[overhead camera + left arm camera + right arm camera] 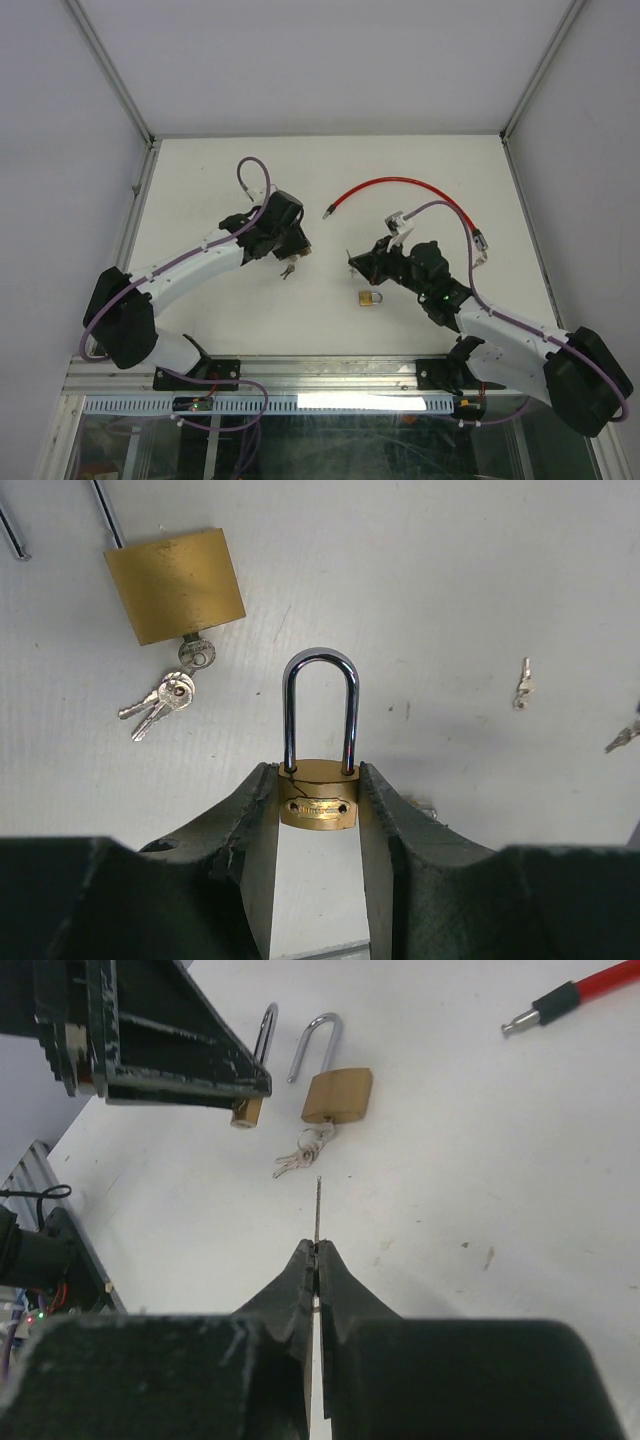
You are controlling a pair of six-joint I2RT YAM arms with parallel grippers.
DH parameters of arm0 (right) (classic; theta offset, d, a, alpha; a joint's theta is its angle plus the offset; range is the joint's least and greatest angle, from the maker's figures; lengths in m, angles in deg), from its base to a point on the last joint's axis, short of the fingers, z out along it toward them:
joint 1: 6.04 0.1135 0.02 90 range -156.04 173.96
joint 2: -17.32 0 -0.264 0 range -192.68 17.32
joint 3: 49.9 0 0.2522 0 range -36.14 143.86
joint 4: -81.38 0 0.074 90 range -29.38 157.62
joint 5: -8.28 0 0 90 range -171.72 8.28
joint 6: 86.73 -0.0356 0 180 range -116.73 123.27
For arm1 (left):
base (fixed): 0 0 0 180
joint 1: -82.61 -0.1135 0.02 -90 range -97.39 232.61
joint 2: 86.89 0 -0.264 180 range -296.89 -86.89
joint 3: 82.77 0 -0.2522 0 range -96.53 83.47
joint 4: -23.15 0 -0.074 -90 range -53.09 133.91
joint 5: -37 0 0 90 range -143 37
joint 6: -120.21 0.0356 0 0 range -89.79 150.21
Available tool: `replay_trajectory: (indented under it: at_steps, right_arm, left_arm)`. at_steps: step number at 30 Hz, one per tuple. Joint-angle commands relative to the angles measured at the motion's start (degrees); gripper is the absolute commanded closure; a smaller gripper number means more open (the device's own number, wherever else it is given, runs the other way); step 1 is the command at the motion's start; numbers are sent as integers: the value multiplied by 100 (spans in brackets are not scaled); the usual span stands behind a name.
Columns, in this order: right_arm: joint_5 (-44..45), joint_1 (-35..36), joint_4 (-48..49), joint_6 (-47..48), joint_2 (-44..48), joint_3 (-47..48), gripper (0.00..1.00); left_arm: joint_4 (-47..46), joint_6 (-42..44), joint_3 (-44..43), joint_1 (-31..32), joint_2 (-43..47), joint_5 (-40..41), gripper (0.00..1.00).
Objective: Unlock with the key
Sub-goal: Pick up the lock from the center of the board, then unlock the lock.
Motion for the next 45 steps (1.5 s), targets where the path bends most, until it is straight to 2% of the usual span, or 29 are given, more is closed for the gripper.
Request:
replay_trajectory:
  at_steps: [1,8,14,29,45]
  right_arm:
    - [-239,350,596,-81,-358,466,100]
    - [-365,748,932,-78,-1233,776,100]
    - [-286,898,1295,-315,-1609,841,100]
    - [136,906,1484,-673,-1778,808,100]
    - [365,906,1408,-848,-1823,816,100]
  left_arm:
    - [-744,-516,218,-114,585,-148,91]
    - [-1049,-583,348,-126,720,-439,92]
    - [-1210,-509,420,-122,699,-710,93]
    - [-1428,-434,569,-103,688,-1035,96]
    - [-1481,-456,622,-32,705,-957,97]
